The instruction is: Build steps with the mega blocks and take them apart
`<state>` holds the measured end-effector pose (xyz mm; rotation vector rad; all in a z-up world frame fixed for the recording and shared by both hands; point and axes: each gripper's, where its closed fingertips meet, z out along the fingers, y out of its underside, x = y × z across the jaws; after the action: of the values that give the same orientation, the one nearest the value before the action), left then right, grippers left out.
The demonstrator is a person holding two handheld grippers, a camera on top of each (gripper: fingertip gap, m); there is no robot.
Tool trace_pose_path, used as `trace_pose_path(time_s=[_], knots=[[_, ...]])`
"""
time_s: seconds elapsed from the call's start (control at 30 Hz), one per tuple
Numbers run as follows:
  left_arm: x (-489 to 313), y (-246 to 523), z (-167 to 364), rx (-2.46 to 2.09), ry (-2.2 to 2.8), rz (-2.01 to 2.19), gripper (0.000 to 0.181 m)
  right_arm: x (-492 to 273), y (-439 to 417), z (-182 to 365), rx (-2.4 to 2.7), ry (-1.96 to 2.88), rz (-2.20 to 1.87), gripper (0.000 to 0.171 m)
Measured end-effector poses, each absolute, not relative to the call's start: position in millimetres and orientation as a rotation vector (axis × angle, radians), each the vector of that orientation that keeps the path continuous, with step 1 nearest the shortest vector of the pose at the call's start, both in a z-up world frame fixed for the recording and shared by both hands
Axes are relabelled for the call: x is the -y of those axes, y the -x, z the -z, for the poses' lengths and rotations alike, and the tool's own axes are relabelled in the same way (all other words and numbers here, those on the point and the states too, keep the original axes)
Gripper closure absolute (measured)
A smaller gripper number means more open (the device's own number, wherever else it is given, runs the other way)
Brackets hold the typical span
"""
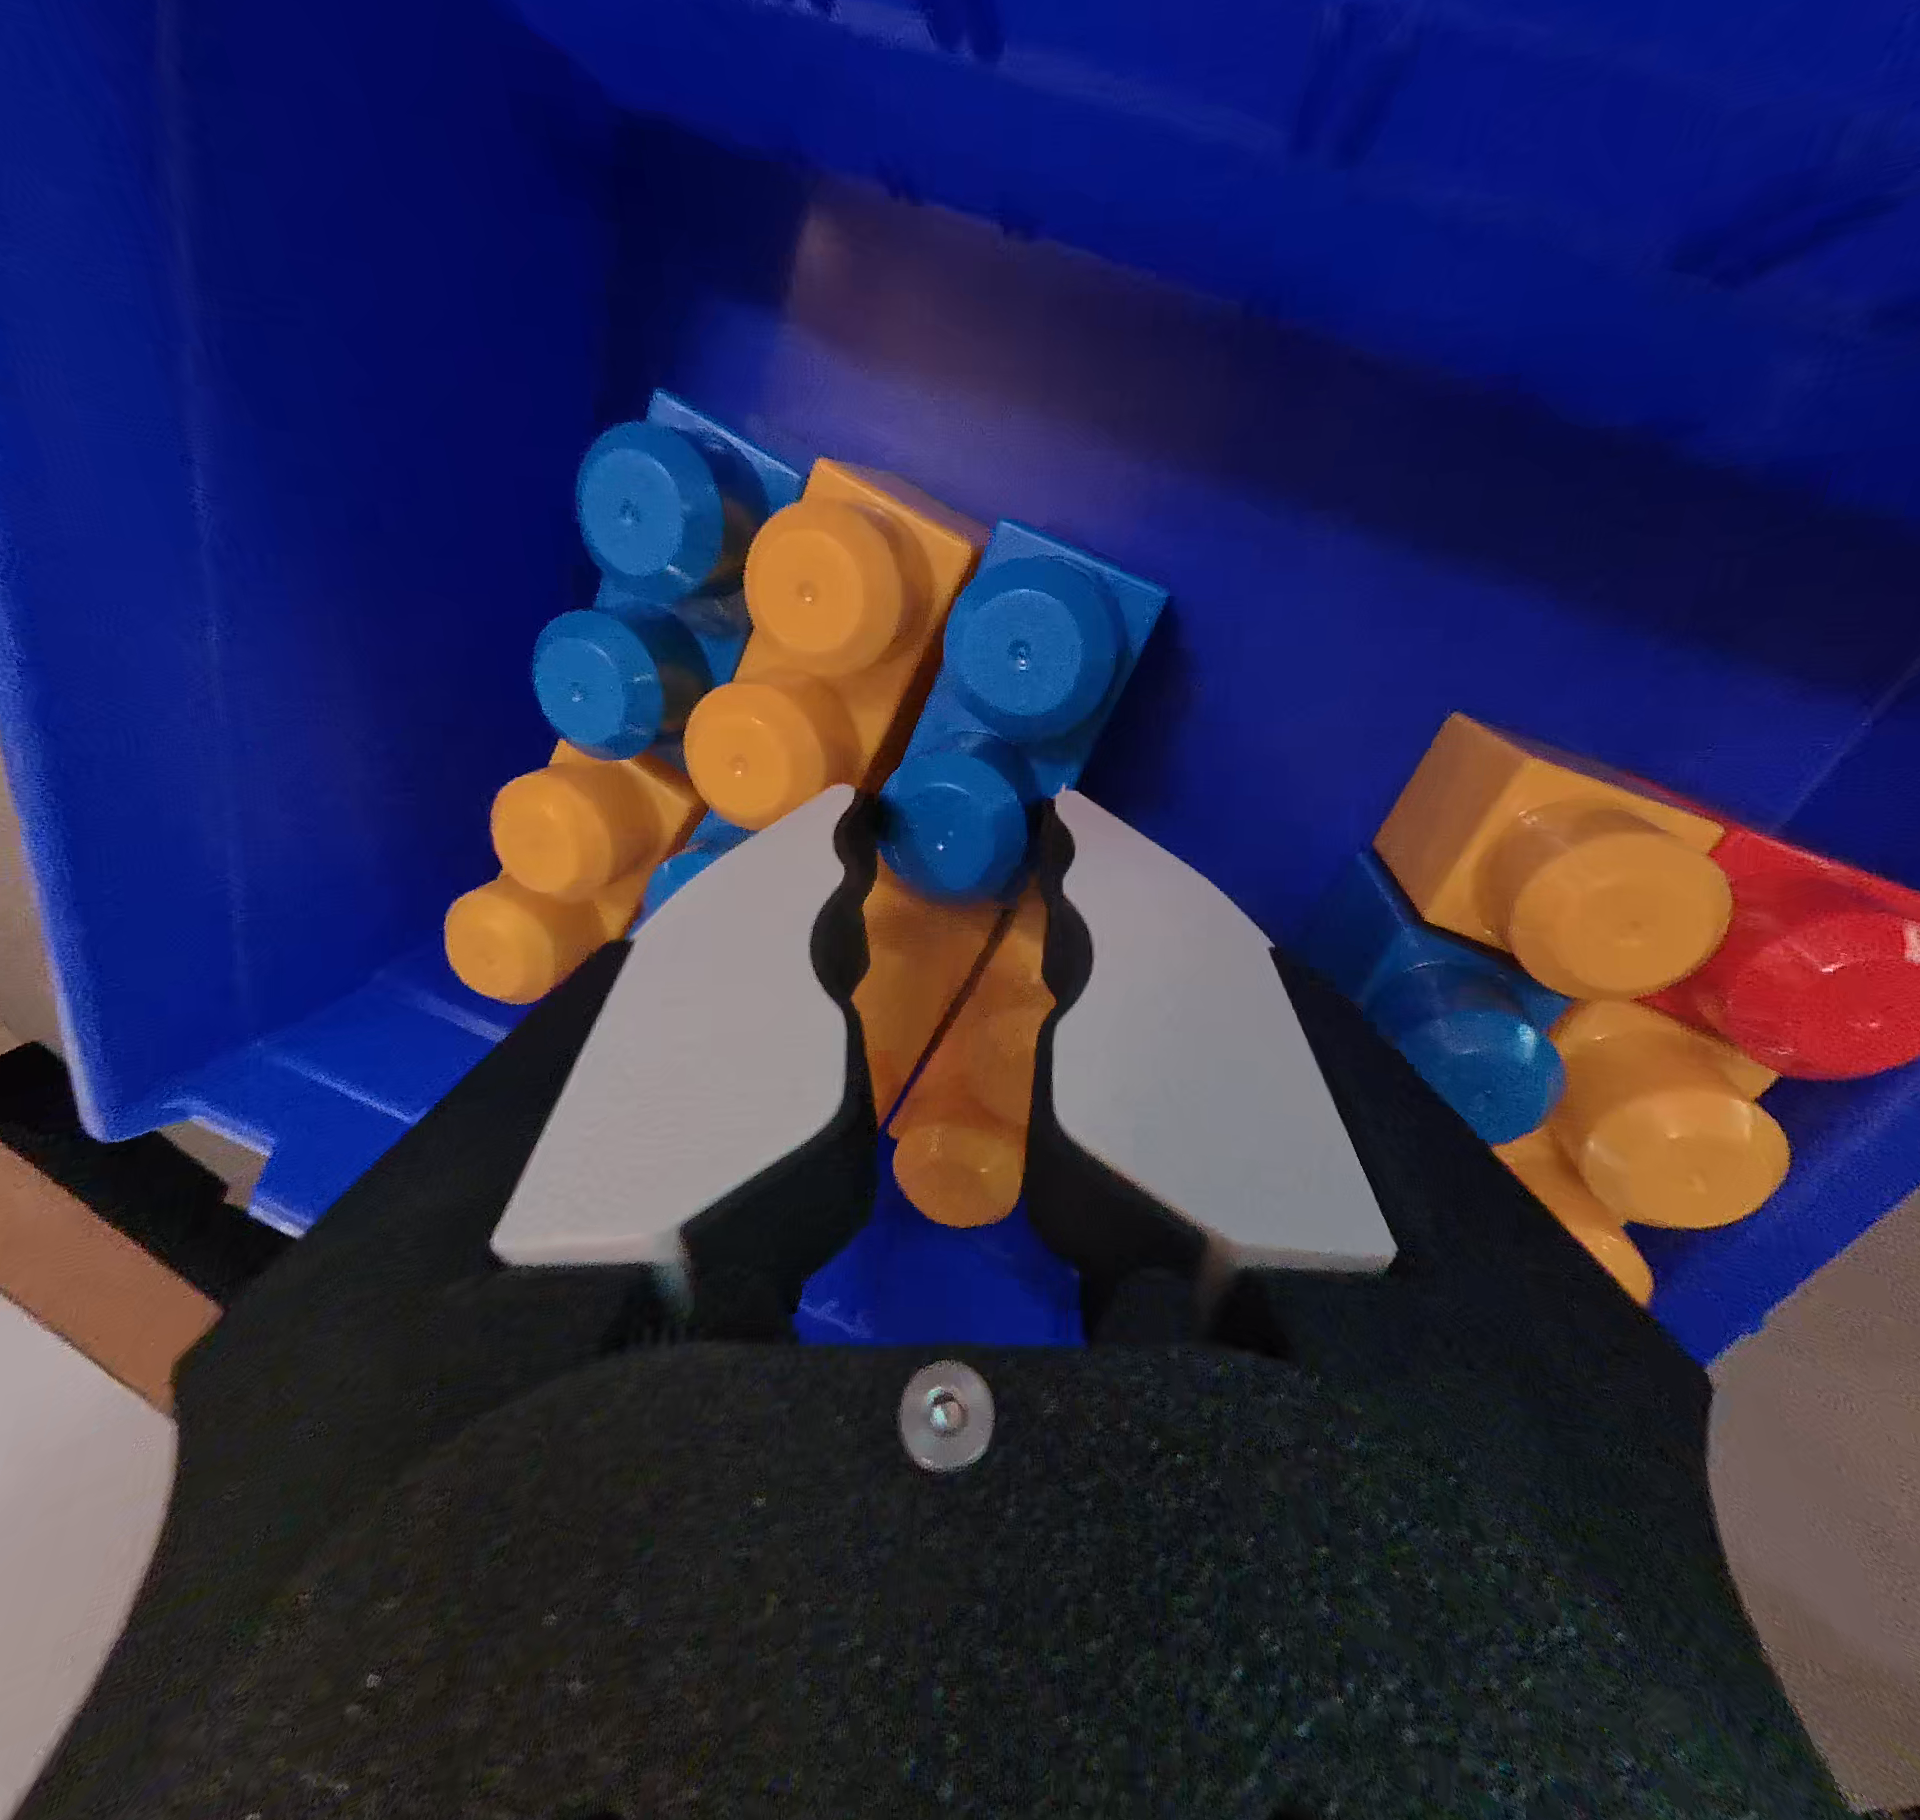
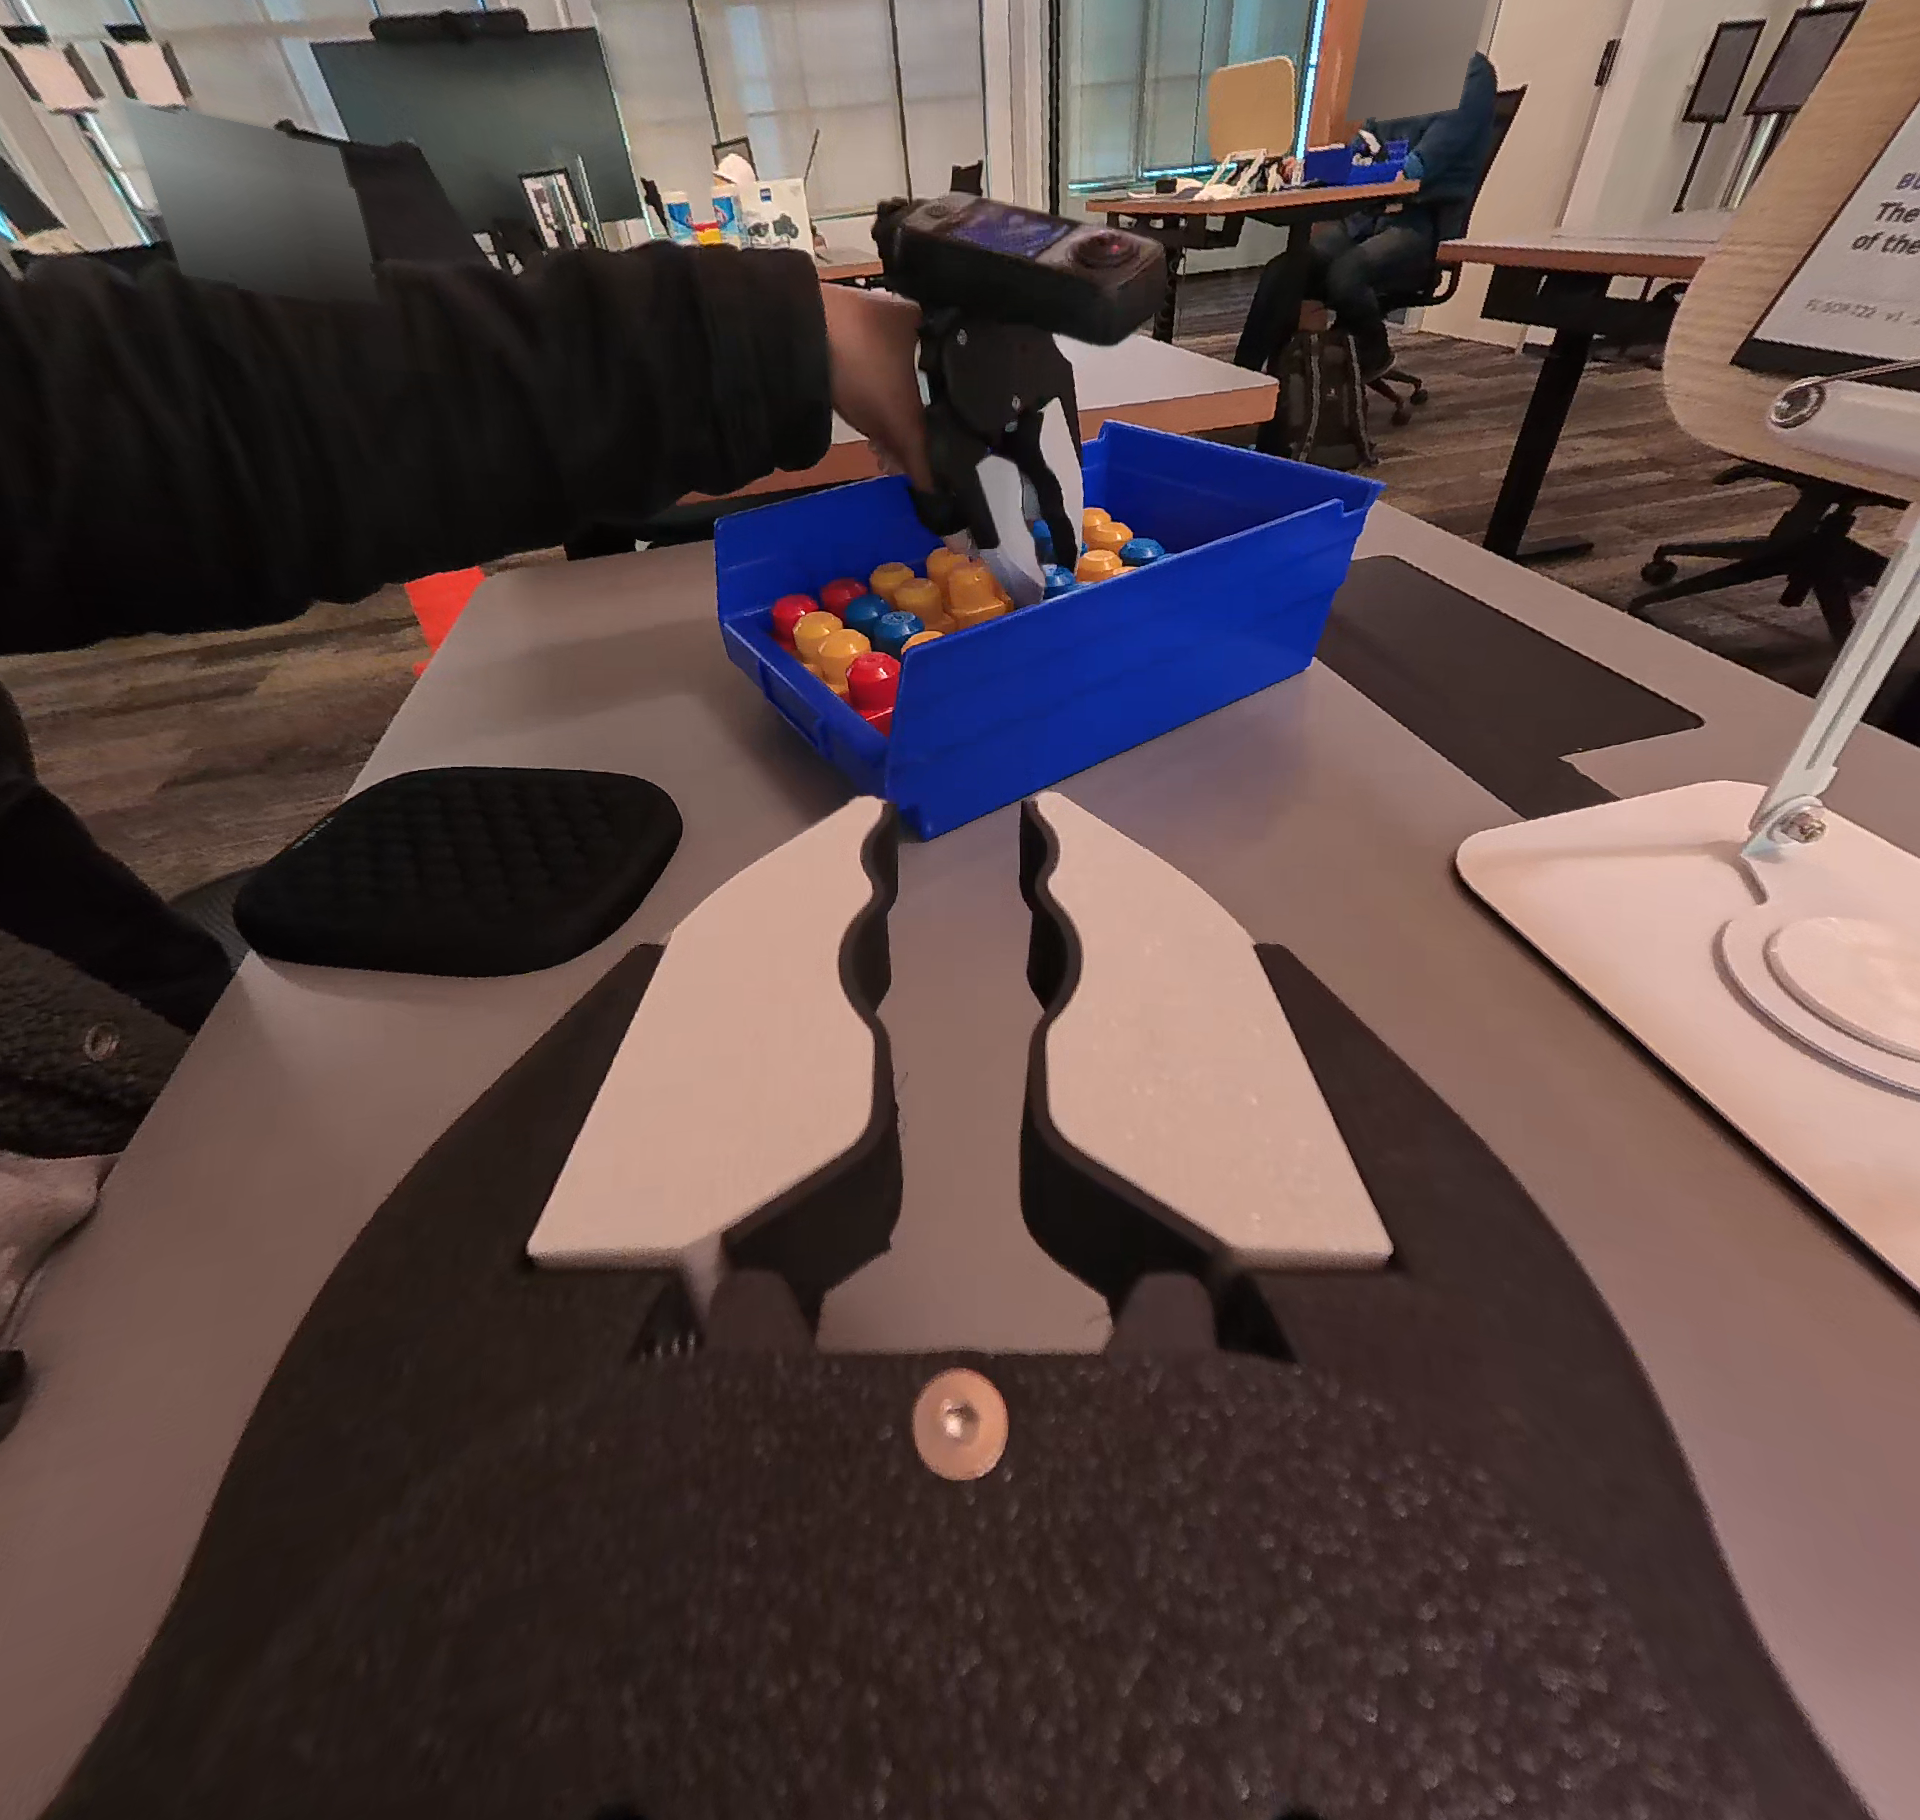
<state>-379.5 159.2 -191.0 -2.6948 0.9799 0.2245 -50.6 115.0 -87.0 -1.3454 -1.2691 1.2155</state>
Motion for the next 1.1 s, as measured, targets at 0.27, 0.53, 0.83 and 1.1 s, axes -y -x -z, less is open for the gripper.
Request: trace_pose_path(time_s=[0.27, 0.53, 0.83, 1.1], knots=[[-145.7, 361.7, 149.7, -1.031, 2.588, -0.301, 0.151, -117.0, 49.9, 84.8, 1.266, 1.336, -1.161, 0.150], [-141.3, 257.0, 46.6, -1.090, 2.162, -0.255, 0.151, -120.2, 53.3, 74.3, 1.220, 1.328, -1.025, 0.139], [-117.1, 115.7, 79.1, -1.421, 1.988, -0.160, 0.152, -115.7, 60.3, 88.2, 1.345, 1.335, -0.686, 0.117], [-106.8, 81.6, 93.3, -1.490, 1.931, -0.092, 0.152, -112.4, 62.3, 112.1, 1.476, 1.324, -0.553, 0.134]])
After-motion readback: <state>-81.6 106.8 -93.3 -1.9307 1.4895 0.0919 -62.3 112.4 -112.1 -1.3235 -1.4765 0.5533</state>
